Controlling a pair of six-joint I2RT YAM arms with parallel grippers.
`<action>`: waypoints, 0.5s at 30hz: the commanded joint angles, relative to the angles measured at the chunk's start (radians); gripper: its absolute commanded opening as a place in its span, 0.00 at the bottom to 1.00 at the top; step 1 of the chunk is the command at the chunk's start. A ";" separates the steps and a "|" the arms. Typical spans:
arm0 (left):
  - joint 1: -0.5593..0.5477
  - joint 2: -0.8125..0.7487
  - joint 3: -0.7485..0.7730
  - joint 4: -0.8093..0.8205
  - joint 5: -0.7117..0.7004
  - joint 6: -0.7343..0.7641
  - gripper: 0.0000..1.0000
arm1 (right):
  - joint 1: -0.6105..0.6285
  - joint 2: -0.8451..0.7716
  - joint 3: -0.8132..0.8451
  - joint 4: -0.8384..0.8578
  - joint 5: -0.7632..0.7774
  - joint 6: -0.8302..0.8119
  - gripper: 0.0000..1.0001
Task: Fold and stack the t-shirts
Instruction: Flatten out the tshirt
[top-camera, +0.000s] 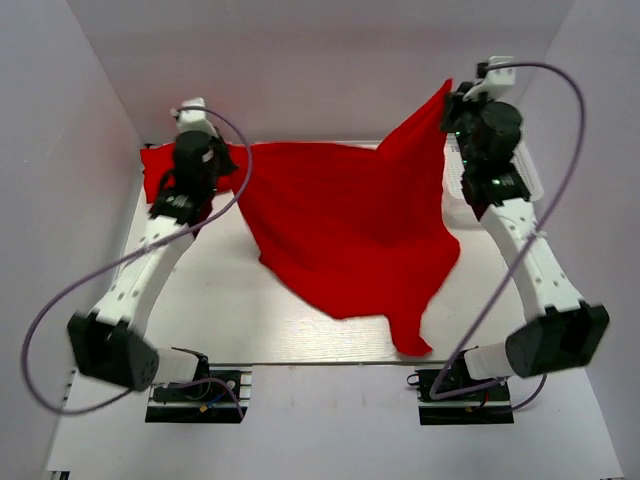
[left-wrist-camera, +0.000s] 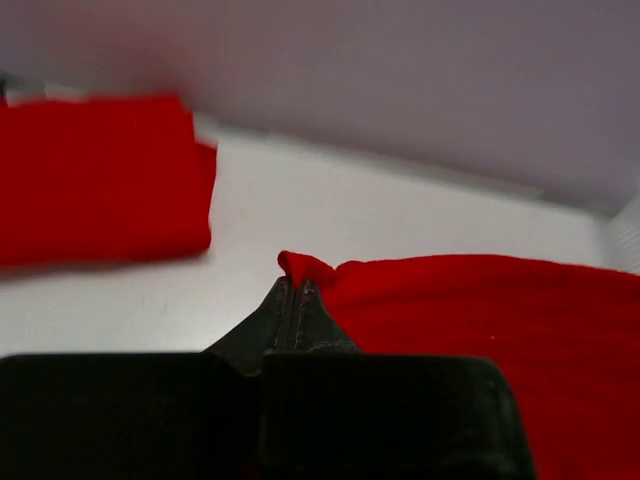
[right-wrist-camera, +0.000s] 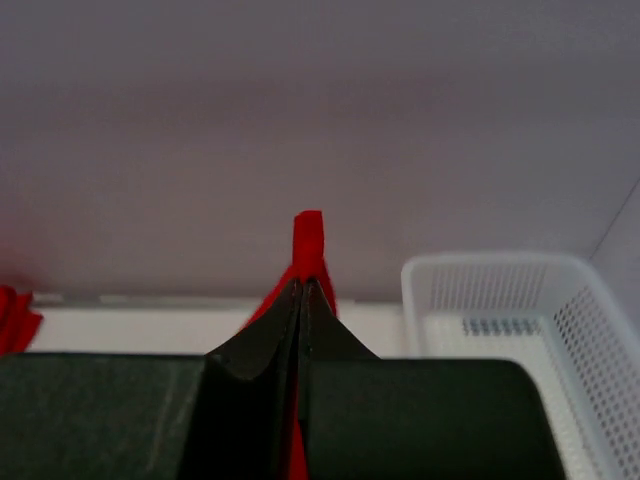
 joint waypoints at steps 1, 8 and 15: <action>0.000 -0.202 -0.035 0.128 0.081 0.072 0.00 | -0.001 -0.103 -0.023 0.115 0.044 -0.061 0.00; 0.000 -0.430 0.065 0.091 0.142 0.155 0.00 | -0.002 -0.327 0.046 0.111 0.061 -0.156 0.00; 0.000 -0.513 0.241 -0.022 0.204 0.223 0.00 | 0.002 -0.431 0.251 0.037 0.040 -0.245 0.00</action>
